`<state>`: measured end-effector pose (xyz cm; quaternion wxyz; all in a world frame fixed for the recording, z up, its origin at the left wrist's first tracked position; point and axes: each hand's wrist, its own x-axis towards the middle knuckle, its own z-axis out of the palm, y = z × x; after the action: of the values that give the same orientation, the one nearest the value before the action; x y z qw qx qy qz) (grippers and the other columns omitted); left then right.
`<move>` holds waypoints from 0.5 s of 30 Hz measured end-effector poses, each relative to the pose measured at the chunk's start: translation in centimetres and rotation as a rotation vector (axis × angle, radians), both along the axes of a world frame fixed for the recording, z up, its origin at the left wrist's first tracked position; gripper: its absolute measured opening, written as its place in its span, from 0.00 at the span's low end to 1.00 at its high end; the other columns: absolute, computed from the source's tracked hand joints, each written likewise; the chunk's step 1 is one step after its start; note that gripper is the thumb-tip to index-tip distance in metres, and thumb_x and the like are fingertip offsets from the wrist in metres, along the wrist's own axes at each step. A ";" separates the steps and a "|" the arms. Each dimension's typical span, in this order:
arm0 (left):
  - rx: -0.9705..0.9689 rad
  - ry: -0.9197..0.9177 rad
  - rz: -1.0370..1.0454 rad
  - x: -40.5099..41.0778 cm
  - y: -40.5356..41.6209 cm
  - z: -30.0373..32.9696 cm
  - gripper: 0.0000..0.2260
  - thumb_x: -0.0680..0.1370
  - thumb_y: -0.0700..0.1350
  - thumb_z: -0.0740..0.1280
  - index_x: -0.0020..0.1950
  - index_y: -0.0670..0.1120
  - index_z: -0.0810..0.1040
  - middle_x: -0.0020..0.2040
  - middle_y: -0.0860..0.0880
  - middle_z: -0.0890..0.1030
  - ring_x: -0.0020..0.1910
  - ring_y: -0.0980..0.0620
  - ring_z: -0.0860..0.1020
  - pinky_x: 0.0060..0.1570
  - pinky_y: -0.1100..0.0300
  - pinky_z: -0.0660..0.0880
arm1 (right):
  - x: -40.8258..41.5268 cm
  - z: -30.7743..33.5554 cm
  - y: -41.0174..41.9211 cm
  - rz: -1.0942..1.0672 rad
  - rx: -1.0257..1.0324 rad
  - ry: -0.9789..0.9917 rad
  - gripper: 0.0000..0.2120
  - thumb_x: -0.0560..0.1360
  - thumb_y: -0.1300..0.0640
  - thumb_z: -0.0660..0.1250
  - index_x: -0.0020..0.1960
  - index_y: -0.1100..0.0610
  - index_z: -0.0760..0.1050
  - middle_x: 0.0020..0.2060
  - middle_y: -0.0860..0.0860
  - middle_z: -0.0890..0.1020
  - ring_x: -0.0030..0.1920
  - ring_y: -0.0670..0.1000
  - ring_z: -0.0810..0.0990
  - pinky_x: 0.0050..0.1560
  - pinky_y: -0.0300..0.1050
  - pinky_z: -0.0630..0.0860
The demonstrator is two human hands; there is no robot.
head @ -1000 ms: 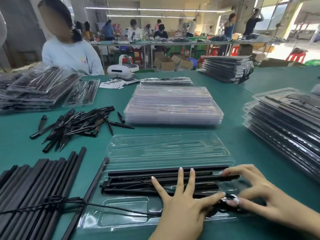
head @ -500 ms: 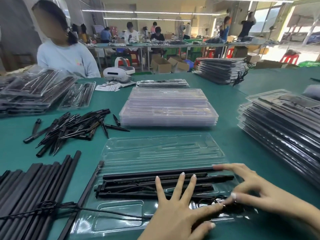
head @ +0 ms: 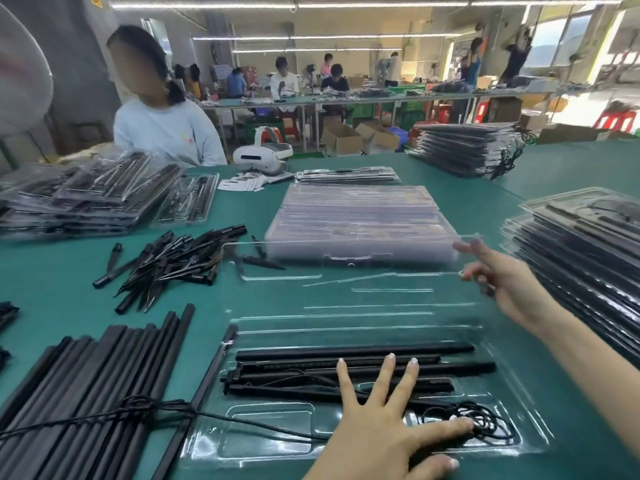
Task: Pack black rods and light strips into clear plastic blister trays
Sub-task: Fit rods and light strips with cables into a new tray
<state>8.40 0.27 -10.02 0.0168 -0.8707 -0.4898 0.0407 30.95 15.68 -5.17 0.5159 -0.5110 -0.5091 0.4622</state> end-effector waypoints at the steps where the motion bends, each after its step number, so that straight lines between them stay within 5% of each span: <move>1: -0.001 -0.009 -0.010 -0.1 0.0 0.0 0.18 0.80 0.65 0.39 0.67 0.76 0.58 0.71 0.50 0.71 0.69 0.47 0.70 0.57 0.35 0.50 | 0.0 0.3 -0.6 0.040 0.084 0.042 0.26 0.72 0.37 0.56 0.50 0.55 0.83 0.28 0.50 0.79 0.28 0.44 0.71 0.38 0.41 0.63; 3: -0.004 -0.107 -0.099 -0.3 -0.1 0.1 0.18 0.80 0.65 0.42 0.69 0.74 0.56 0.76 0.44 0.59 0.75 0.41 0.55 0.59 0.32 0.37 | 0.3 0.9 -2.1 0.155 0.190 0.133 0.33 0.70 0.31 0.52 0.37 0.55 0.85 0.31 0.51 0.82 0.34 0.45 0.78 0.44 0.42 0.72; 5: -0.069 -0.255 -0.163 -0.2 0.3 0.0 0.19 0.79 0.64 0.45 0.71 0.73 0.53 0.78 0.45 0.41 0.74 0.39 0.35 0.55 0.34 0.21 | 1.4 1.0 -3.1 0.363 0.182 0.153 0.40 0.67 0.24 0.52 0.32 0.59 0.83 0.48 0.54 0.84 0.50 0.48 0.82 0.54 0.44 0.75; 8: -0.129 -0.310 -0.164 0.1 0.6 -0.3 0.20 0.79 0.64 0.47 0.71 0.74 0.51 0.77 0.48 0.34 0.73 0.46 0.28 0.53 0.35 0.16 | 2.9 1.1 -4.2 0.712 -0.036 -0.040 0.46 0.67 0.21 0.50 0.34 0.65 0.80 0.67 0.59 0.74 0.67 0.54 0.74 0.64 0.58 0.71; 10: -0.124 -0.325 -0.169 0.1 0.6 -0.4 0.20 0.79 0.65 0.46 0.71 0.74 0.50 0.77 0.49 0.33 0.72 0.47 0.26 0.52 0.35 0.16 | 2.4 1.2 -5.1 0.743 -0.152 -0.320 0.42 0.63 0.20 0.56 0.35 0.61 0.80 0.60 0.55 0.81 0.62 0.52 0.78 0.64 0.53 0.72; 12: -0.108 -0.316 -0.180 0.0 0.6 -0.1 0.20 0.78 0.65 0.46 0.71 0.74 0.51 0.77 0.51 0.33 0.71 0.48 0.25 0.51 0.35 0.15 | 0.7 1.5 -6.6 0.664 -0.047 -0.646 0.32 0.67 0.23 0.56 0.45 0.49 0.82 0.50 0.46 0.84 0.54 0.46 0.81 0.62 0.49 0.73; 15: -0.024 -0.252 -0.183 0.1 0.6 -0.3 0.20 0.78 0.63 0.47 0.70 0.73 0.55 0.78 0.51 0.37 0.73 0.45 0.29 0.53 0.34 0.17 | -2.8 1.0 -9.2 0.661 0.176 -1.095 0.29 0.67 0.20 0.45 0.64 0.28 0.65 0.49 0.38 0.75 0.50 0.37 0.75 0.55 0.36 0.70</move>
<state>8.49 0.88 -10.29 -0.0515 -0.9102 -0.4059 -0.0649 28.15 6.52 -4.21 0.0518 -0.4447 -0.8652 0.2255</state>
